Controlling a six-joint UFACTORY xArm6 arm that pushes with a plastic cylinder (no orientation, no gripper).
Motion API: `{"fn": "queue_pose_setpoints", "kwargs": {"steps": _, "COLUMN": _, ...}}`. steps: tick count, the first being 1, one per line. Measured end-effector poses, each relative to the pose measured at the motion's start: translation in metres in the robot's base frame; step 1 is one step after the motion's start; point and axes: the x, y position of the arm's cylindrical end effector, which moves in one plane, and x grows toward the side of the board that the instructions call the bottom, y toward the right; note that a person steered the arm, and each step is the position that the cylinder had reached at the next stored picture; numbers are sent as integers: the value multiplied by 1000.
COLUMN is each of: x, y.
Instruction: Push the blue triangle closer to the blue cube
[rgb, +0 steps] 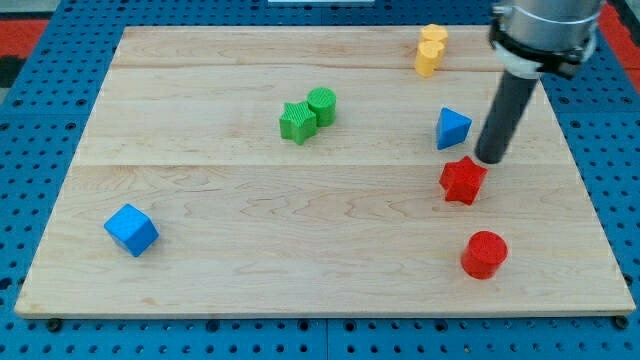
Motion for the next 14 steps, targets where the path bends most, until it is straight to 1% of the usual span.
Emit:
{"fn": "queue_pose_setpoints", "kwargs": {"steps": 1, "x": -18, "y": 7}}
{"fn": "queue_pose_setpoints", "kwargs": {"steps": 2, "x": -34, "y": -35}}
{"fn": "queue_pose_setpoints", "kwargs": {"steps": 3, "x": -59, "y": -34}}
{"fn": "queue_pose_setpoints", "kwargs": {"steps": 4, "x": -64, "y": -66}}
{"fn": "queue_pose_setpoints", "kwargs": {"steps": 6, "x": -97, "y": -53}}
{"fn": "queue_pose_setpoints", "kwargs": {"steps": 9, "x": -100, "y": -136}}
{"fn": "queue_pose_setpoints", "kwargs": {"steps": 10, "x": -97, "y": -153}}
{"fn": "queue_pose_setpoints", "kwargs": {"steps": 11, "x": -79, "y": -154}}
{"fn": "queue_pose_setpoints", "kwargs": {"steps": 12, "x": -65, "y": -137}}
{"fn": "queue_pose_setpoints", "kwargs": {"steps": 13, "x": -16, "y": -138}}
{"fn": "queue_pose_setpoints", "kwargs": {"steps": 14, "x": 18, "y": -139}}
